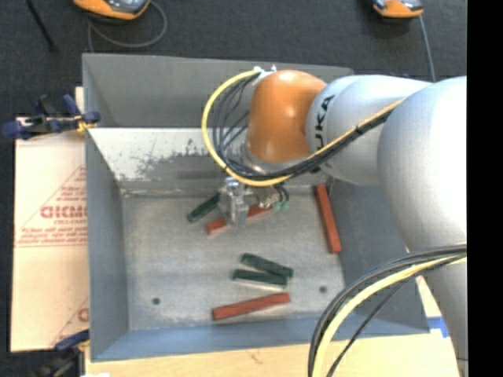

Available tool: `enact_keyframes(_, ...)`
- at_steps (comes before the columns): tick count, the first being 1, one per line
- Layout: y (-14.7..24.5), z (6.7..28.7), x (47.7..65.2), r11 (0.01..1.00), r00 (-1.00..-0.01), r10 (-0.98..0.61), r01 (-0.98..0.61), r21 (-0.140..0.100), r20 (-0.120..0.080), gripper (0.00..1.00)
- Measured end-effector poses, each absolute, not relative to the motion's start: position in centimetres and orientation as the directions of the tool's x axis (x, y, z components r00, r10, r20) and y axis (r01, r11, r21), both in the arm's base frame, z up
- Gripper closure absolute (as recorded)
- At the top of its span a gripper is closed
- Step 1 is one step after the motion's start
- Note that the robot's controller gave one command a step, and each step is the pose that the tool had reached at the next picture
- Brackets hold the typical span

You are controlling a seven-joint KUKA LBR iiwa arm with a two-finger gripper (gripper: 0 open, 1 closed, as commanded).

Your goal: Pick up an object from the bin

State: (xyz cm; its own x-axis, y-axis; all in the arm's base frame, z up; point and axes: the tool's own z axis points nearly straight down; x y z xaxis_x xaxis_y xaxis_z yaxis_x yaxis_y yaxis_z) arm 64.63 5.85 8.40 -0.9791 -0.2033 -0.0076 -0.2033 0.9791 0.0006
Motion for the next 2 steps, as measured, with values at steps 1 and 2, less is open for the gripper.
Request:
enact_keyframes(1,5.8,8.4,64.6,0.979,-0.979,-0.202,-0.202,0.001,-0.007,0.0)
enact_keyframes(2,6.4,7.2,61.5,0.716,-0.716,-0.698,-0.698,-0.002,-0.003,0.0)
